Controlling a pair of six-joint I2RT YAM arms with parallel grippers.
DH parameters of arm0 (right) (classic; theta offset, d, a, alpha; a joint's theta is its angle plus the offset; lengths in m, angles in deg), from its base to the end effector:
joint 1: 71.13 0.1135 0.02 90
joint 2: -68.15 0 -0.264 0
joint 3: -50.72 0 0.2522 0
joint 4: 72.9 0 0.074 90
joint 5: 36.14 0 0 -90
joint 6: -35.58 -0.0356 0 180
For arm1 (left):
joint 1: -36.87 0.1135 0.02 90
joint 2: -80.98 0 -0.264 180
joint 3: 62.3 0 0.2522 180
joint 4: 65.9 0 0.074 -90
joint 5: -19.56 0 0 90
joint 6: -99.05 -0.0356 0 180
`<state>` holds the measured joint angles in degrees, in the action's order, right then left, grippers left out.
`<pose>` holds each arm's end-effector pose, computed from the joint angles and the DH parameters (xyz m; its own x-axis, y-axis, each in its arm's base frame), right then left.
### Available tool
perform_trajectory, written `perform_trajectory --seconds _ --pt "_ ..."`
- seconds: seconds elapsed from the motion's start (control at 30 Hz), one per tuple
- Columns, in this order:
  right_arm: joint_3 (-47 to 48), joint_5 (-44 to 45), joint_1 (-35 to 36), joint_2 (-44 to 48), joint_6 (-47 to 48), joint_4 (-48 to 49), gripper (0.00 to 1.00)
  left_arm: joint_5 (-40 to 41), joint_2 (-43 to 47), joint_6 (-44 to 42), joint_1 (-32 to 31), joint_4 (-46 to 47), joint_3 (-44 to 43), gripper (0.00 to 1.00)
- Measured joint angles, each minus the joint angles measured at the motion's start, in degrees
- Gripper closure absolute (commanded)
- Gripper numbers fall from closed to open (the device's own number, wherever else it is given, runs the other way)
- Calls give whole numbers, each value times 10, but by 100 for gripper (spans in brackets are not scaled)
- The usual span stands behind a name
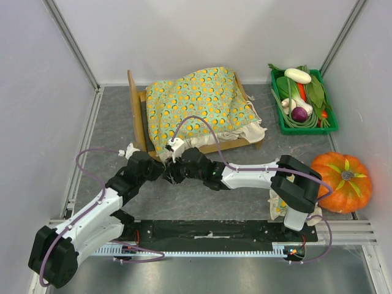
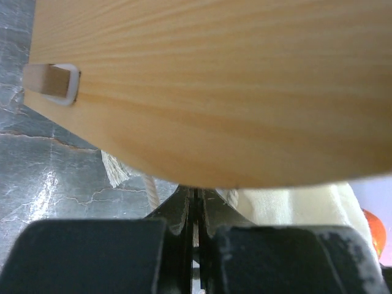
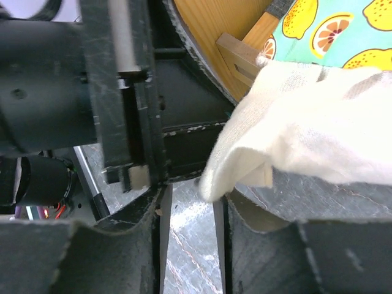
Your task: Set up the pet bed
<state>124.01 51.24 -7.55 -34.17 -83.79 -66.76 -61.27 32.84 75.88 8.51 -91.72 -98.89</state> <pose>0.1755 0.3570 0.2064 -0.5988 -0.1041 -0.7941 -0.7111 0.5253 0.4673 0.1590 -0.0794 0.1934 -0.5388 -0.7405 -0.4016 -0.3504 0.6305 -0.6926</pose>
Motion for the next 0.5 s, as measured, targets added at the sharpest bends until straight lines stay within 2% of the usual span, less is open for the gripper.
perform_trajectory --seconds 0.17,0.5 --pt "-16 -1 0 36 16 -14 52 -19 -23 -5 -1 18 0 98" --pt "-74 24 0 121 31 -27 50 -20 -29 -5 -1 22 0 98"
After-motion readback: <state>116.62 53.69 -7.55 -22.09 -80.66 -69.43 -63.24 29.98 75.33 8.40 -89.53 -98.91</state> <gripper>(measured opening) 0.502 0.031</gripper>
